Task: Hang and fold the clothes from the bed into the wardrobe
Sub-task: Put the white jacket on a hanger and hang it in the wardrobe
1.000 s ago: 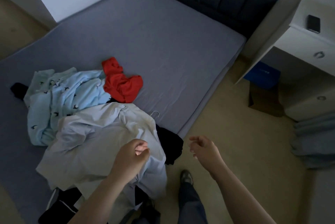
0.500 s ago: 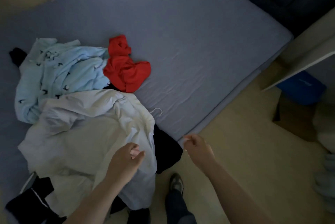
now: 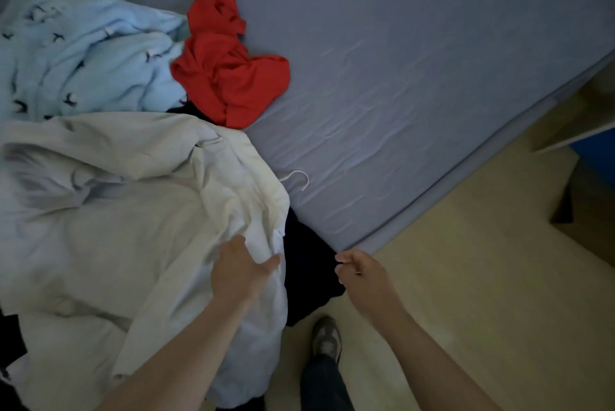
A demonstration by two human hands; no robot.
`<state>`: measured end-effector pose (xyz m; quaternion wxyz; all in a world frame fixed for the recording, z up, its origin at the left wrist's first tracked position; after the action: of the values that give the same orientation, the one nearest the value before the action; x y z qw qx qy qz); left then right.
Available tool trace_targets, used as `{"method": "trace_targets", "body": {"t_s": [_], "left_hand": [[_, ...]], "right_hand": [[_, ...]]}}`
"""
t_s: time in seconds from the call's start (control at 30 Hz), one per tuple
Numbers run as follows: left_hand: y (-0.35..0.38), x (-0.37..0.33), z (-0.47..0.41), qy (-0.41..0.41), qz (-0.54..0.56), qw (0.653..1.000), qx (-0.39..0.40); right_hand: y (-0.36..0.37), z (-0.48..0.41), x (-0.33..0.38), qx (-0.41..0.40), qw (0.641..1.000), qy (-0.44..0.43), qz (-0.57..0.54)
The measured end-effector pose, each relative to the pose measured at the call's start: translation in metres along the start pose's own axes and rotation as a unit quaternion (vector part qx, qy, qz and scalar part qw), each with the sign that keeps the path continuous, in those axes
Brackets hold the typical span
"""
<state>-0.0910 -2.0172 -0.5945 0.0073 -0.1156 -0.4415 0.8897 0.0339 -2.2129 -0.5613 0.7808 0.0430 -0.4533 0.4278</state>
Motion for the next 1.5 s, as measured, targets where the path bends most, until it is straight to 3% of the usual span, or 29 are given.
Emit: {"method": "trace_targets", "body": {"t_s": [0.27, 0.47, 0.6, 0.67, 0.77, 0.87, 0.93, 1.1, 1.33, 1.43, 1.5], "left_hand": [[0.034, 0.003, -0.037, 0.055, -0.183, 0.981, -0.036], [0.022, 0.006, -0.036, 0.078, -0.039, 0.996, 0.021], [-0.011, 0.022, -0.023, 0.095, 0.088, 0.992, -0.003], [-0.036, 0.044, -0.021, 0.104, 0.092, 0.988, -0.068], [-0.065, 0.097, -0.036, 0.042, 0.059, 0.989, -0.127], [-0.068, 0.138, -0.056, -0.018, 0.024, 0.995, -0.091], [-0.063, 0.138, -0.06, -0.011, 0.012, 0.998, -0.065], [-0.063, 0.081, -0.038, 0.136, 0.037, 0.983, -0.113], [-0.04, -0.022, -0.018, 0.305, 0.092, 0.946, -0.062], [-0.025, -0.064, -0.03, 0.373, 0.053, 0.925, -0.058], [-0.011, -0.079, -0.05, 0.376, -0.016, 0.925, -0.057]], "right_hand": [[0.03, -0.018, -0.033, 0.013, 1.0, 0.0, 0.002], [0.041, -0.027, -0.036, 0.012, 1.0, 0.002, -0.009], [0.048, -0.028, -0.032, 0.014, 1.0, -0.003, -0.007], [0.051, -0.028, -0.03, 0.017, 1.0, -0.004, -0.004], [0.058, -0.028, -0.026, 0.026, 1.0, -0.004, 0.006], [0.066, -0.027, -0.022, 0.036, 0.999, -0.002, 0.008], [0.071, -0.027, -0.019, 0.043, 0.999, -0.004, 0.019], [0.081, -0.029, -0.017, 0.046, 0.999, -0.004, 0.018], [0.077, -0.031, -0.025, 0.027, 1.0, 0.004, -0.007], [0.07, -0.034, -0.031, 0.019, 1.0, 0.011, -0.021], [0.064, -0.037, -0.035, 0.018, 1.0, 0.01, -0.02]]}}
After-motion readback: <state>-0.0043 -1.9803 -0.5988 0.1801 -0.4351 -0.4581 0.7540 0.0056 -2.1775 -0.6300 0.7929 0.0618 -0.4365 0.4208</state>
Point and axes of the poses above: each hand's wrist, its own z-axis away from the middle knuckle, its own y-axis out of the palm, x = y × z, the point moved 7 cm from there along -z, towards the middle knuckle, and after that the axes turned 11 degrees about -y, right-handed, at the moved point
